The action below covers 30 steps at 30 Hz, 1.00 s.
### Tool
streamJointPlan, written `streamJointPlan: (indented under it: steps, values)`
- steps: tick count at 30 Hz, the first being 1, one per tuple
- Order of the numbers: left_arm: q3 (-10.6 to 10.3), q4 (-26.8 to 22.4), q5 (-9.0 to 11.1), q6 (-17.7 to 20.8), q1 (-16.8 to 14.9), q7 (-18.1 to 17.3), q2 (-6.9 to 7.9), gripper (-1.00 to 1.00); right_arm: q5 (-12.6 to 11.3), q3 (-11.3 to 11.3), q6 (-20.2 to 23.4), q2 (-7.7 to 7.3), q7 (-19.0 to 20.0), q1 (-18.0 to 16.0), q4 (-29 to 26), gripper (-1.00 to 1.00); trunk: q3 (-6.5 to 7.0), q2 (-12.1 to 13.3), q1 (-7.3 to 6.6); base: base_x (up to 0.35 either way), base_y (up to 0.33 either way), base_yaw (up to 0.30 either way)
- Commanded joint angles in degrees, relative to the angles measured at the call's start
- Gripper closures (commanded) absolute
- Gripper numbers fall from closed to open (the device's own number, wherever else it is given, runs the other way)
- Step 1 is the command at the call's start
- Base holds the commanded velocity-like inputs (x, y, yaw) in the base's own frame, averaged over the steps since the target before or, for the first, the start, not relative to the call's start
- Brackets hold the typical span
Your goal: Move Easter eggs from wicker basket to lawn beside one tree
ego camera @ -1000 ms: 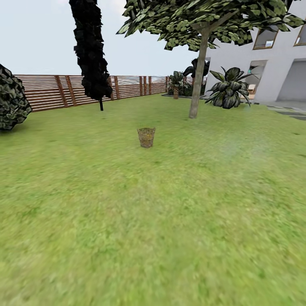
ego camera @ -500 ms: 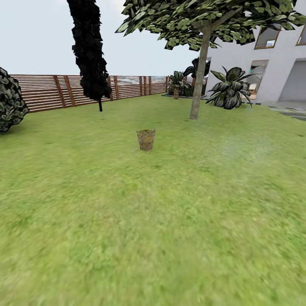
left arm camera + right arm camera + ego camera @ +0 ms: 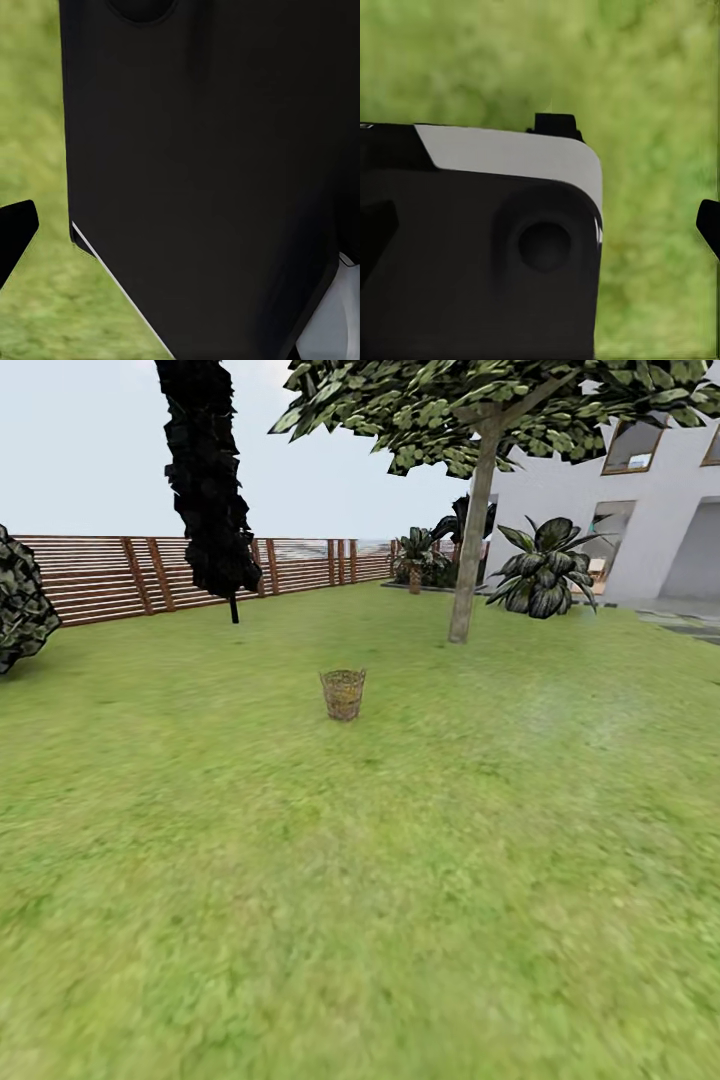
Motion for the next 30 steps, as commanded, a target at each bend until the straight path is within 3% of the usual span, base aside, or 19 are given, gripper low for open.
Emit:
streamJointPlan:
  steps: [1, 7, 30]
  values:
    - [0.33, -0.11, 0.32, 0.00, 0.04, -0.02, -0.02, -1.00, 0.24, 0.04, -0.02, 0.00, -0.23, -0.03, 0.45, -1.00, -0.04, -0.02, 0.04, 0.340, 0.000, 0.000]
    - [0.34, -0.11, 0.32, 0.00, 0.04, -0.02, -0.02, -1.00, 0.41, 0.14, 0.13, 0.15, -2.01, -0.03, 1.88, -1.00, -0.04, -0.02, 0.04, 0.340, 0.000, 0.000]
    - [0.34, -0.11, 0.32, 0.00, 0.04, -0.02, -0.02, -1.00, 1.89, 0.19, -0.06, 0.14, -1.49, -0.03, 2.66, -1.00, -0.04, -0.02, 0.04, 0.340, 0.000, 0.000]
